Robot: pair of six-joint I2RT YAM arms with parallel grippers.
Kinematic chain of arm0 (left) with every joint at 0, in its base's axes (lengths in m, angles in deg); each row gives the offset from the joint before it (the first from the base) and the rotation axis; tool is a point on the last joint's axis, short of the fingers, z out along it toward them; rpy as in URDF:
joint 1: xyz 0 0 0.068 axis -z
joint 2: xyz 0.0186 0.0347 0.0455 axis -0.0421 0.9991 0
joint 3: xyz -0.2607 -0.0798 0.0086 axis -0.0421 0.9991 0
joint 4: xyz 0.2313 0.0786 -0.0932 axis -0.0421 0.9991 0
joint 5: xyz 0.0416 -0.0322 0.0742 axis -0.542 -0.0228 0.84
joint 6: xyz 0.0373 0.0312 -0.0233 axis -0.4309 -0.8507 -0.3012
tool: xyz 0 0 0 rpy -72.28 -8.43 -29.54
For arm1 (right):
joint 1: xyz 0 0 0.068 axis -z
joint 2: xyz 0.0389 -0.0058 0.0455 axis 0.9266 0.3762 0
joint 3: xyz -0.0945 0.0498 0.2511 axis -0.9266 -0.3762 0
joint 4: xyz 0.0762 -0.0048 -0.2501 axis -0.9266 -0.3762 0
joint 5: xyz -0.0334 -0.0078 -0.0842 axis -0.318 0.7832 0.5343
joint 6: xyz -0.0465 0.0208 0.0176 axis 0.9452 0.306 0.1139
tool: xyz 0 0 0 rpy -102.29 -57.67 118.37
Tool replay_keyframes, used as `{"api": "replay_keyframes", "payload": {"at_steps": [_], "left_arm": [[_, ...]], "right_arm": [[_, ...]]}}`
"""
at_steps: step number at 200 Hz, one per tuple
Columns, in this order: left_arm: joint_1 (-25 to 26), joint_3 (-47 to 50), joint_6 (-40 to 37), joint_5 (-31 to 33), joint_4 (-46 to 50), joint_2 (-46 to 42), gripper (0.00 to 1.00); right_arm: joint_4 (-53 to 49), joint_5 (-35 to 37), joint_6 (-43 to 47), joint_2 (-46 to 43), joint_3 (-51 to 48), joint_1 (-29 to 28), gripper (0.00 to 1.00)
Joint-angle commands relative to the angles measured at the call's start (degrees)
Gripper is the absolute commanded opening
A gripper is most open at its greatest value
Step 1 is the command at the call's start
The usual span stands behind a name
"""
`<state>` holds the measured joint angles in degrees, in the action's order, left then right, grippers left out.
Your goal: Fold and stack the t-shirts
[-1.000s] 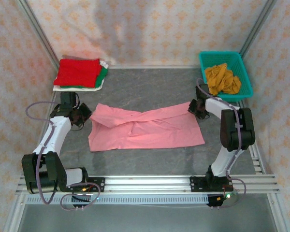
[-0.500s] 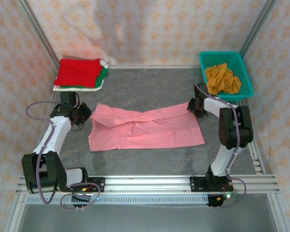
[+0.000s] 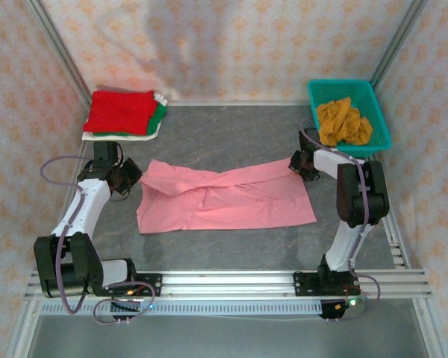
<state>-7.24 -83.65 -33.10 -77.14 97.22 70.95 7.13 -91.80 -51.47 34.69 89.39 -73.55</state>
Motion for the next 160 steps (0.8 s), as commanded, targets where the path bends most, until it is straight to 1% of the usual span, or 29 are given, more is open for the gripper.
{"api": "replay_keyframes", "payload": {"at_steps": [1, 25, 44, 58, 71, 102, 116, 131, 160], "left_arm": [[-0.43, 0.76, -0.82, -0.66, -1.04, 0.60, 0.00], [-0.45, 0.84, -0.85, -0.78, -1.09, 0.67, 0.00], [-0.38, 0.85, -0.85, -1.06, -1.24, 0.96, 0.00], [-0.42, 0.84, -0.85, -1.18, -1.29, 1.04, 0.00], [-0.44, 0.78, -0.76, -1.15, -1.31, 1.11, 0.00], [-0.38, 0.76, -0.76, -1.30, -1.31, 1.04, 0.00], [-0.41, 0.82, -0.80, -1.29, -1.22, 0.95, 0.00], [-0.42, 0.80, -0.84, -1.21, -1.18, 0.84, 0.00], [-0.43, 0.76, -0.58, -1.45, -1.40, 0.91, 0.00]], "right_arm": [[1.48, 3.47, 0.15, 0.54, 2.06, 0.03, 0.15], [0.95, 4.79, 0.42, 0.04, 2.34, 0.03, 0.14], [-0.19, 5.86, 0.51, -0.13, 3.01, 0.11, 0.16], [-0.22, 5.98, 0.74, -0.30, 3.06, 0.10, 0.16], [-0.52, 5.83, 0.93, -0.24, 3.19, 0.11, 0.13], [-0.86, 6.48, 1.22, -0.06, 3.40, 0.12, 0.13], [-1.02, 6.65, 1.30, -0.23, 3.44, 0.12, 0.15], [-1.10, 6.40, 1.49, -0.39, 3.41, 0.11, 0.08], [-0.75, 5.57, 1.47, -1.40, 3.15, 0.04, 0.06]]}}
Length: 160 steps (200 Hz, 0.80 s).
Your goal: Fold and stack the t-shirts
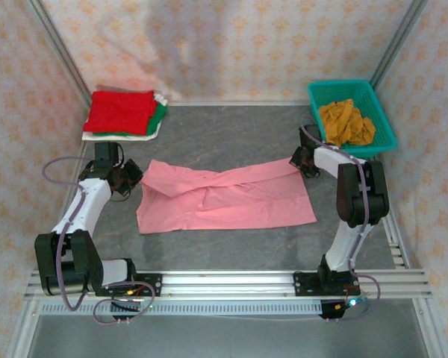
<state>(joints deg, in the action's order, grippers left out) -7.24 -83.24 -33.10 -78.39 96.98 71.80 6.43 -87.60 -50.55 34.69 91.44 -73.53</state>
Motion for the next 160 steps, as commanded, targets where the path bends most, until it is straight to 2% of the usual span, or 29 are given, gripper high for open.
{"api": "replay_keyframes", "payload": {"at_steps": [1, 23, 88, 160], "left_arm": [[-0.40, 0.34, -0.58, -0.21, -1.16, 0.02, 0.00], [-0.45, 0.00, -0.49, -0.41, -1.02, 0.00, 0.00], [0.80, -4.63, 0.01, -1.54, -1.28, 1.85, 0.00], [4.16, -16.90, 0.52, -0.70, -2.12, 11.17, 0.00]], "right_arm": [[-0.05, 1.38, 0.51, -1.43, 1.09, 0.01, 0.06], [-0.22, 0.51, 0.38, -2.33, 1.26, 0.00, 0.01], [-1.02, -0.82, -1.38, -6.00, 2.14, 0.16, 0.00], [-1.47, 0.82, -3.58, -9.65, 3.54, 1.91, 0.00]]}}
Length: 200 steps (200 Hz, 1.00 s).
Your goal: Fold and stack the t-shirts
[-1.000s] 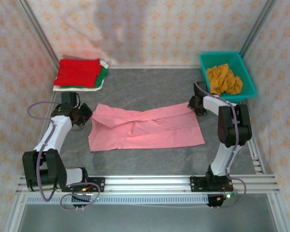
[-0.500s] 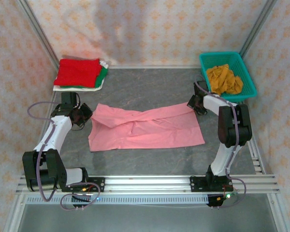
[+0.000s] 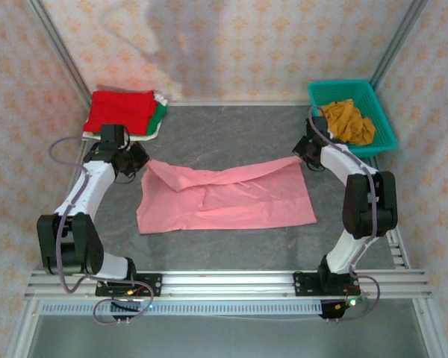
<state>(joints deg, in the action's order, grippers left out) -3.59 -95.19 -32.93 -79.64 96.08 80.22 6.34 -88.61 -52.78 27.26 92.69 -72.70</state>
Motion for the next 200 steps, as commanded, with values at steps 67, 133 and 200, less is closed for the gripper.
{"api": "replay_keyframes", "payload": {"at_steps": [67, 133, 200], "left_arm": [[2.26, -21.46, -1.09, 2.48, 1.85, 13.18, 0.00], [3.51, -28.57, -2.24, 1.56, 6.77, 16.25, 0.00], [4.86, -16.38, -0.53, 1.95, 10.47, 1.97, 0.00]], "right_arm": [[-0.84, 2.93, -1.87, -1.08, 6.05, 1.55, 0.00], [-1.13, 4.23, -2.42, -1.36, 6.25, 1.63, 0.00], [-2.80, 2.60, -1.71, -4.77, 2.46, 1.68, 0.00]]}}
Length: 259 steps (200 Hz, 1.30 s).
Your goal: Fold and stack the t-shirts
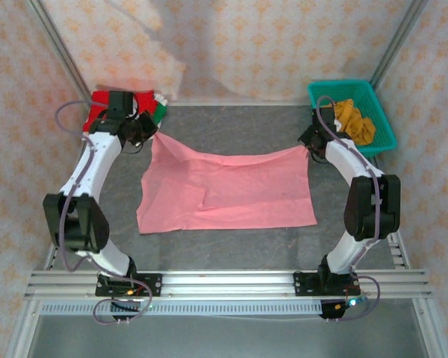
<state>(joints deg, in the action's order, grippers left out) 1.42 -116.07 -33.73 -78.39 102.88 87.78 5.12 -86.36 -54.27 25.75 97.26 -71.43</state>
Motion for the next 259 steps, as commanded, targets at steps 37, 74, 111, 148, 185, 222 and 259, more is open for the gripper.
{"api": "replay_keyframes", "payload": {"at_steps": [37, 74, 111, 148, 185, 222, 259], "left_arm": [[-0.15, 11.16, 1.09, 0.84, 7.66, -12.60, 0.00], [-0.24, 14.75, -0.69, 2.23, 12.52, -16.04, 0.00], [-0.75, 18.35, -0.56, 1.54, 12.82, -17.32, 0.00], [-1.09, 17.90, -1.57, 1.06, 16.48, -18.69, 0.00], [-1.89, 18.56, -1.81, -0.41, 19.22, -20.25, 0.00], [-2.08, 21.23, -1.24, -1.93, 19.82, -21.34, 0.00], [-2.08, 25.69, -1.20, -2.71, 20.12, -22.05, 0.00]], "right_arm": [[-2.35, -0.73, 0.16, -5.89, -6.40, 0.37, 0.00], [-2.25, -0.64, 0.50, -9.91, -12.01, 0.39, 0.00], [-2.00, -1.58, 0.69, -10.85, -15.08, 0.39, 0.00], [-3.53, -3.33, 1.23, -12.20, -14.83, 0.38, 0.00], [-5.44, -2.95, 1.90, -13.16, -15.13, 0.39, 0.00], [-7.35, -2.35, 2.30, -13.73, -16.28, 0.40, 0.00], [-6.77, -1.06, 2.47, -12.03, -19.20, 0.37, 0.02]]}}
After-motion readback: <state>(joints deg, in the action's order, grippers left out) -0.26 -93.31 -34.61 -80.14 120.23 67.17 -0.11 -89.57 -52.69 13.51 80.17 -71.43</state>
